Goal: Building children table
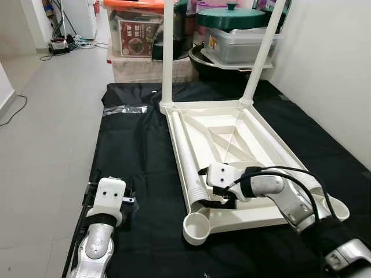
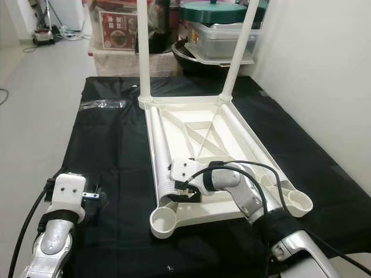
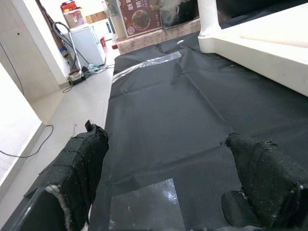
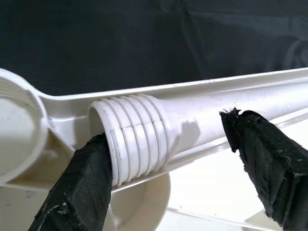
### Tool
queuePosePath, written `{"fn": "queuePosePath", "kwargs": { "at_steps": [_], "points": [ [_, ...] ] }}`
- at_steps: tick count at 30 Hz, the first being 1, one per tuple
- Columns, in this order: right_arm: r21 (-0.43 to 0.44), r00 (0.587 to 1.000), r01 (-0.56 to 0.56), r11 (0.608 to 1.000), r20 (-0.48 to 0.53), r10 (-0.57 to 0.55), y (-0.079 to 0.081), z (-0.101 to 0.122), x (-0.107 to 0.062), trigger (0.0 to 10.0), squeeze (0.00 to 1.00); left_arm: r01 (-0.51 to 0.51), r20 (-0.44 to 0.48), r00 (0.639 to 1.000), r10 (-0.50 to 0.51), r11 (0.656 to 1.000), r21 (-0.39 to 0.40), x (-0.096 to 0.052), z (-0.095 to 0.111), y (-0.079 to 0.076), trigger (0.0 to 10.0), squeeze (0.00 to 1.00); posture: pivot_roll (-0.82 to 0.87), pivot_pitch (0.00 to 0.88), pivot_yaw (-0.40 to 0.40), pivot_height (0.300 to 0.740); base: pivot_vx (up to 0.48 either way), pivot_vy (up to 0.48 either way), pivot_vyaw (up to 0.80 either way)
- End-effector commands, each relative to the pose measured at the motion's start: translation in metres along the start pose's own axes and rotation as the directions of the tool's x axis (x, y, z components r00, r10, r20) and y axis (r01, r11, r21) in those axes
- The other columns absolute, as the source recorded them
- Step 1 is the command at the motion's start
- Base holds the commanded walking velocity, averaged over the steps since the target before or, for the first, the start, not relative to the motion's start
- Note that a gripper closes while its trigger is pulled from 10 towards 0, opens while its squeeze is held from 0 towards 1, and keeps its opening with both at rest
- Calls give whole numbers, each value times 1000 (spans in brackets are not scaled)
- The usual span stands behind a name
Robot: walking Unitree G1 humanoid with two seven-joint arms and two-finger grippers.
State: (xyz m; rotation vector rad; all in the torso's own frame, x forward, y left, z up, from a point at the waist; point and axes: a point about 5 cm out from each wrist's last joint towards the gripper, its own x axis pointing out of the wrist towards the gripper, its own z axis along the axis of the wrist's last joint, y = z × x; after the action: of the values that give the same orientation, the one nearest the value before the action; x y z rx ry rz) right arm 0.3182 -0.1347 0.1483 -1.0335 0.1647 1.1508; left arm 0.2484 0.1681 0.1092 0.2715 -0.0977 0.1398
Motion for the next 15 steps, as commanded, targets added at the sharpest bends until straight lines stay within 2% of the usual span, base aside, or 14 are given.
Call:
{"fn": "queuePosePath", "kwargs": {
  "at_steps": [1,6,7,9,11,12,13,15],
  "points": [
    [19,997,-25,999,-73,27,8,-13,4,10000,0,6,-8,1000,-6,1000,9,0,-3,0,10000,0,77,0,-82,740,0,0,0],
    [37,995,27,999,-95,-24,2,-15,6,10000,0,5,-8,1000,-5,1000,14,1,-3,1,10000,0,75,0,-82,740,0,0,0],
    [44,993,65,997,-97,-61,0,-12,10,10000,0,5,-7,1000,-5,1000,13,1,-3,-1,10000,0,75,0,-82,740,0,0,0],
    [44,993,65,997,-97,-61,0,-12,10,10000,0,5,-7,1000,-5,1000,13,1,-3,-1,10000,0,75,0,-82,740,0,0,0],
    [61,974,204,977,-115,-196,-6,-8,19,10000,0,9,-5,1000,-9,1000,10,1,-2,-5,10000,0,83,0,-85,740,0,0,0],
    [61,974,204,977,-115,-196,-6,-8,19,10000,0,9,-5,1000,-9,1000,10,1,-2,-5,10000,0,83,0,-85,740,0,0,0],
    [85,953,285,955,-130,-272,-9,-9,22,10000,0,10,-6,1000,-10,1000,9,0,-2,-5,10000,0,88,0,-86,740,0,0,0],
    [85,953,285,955,-130,-272,-9,-9,22,10000,0,10,-6,1000,-10,1000,9,0,-2,-5,10000,0,88,0,-86,740,0,0,0]
  ]
}}
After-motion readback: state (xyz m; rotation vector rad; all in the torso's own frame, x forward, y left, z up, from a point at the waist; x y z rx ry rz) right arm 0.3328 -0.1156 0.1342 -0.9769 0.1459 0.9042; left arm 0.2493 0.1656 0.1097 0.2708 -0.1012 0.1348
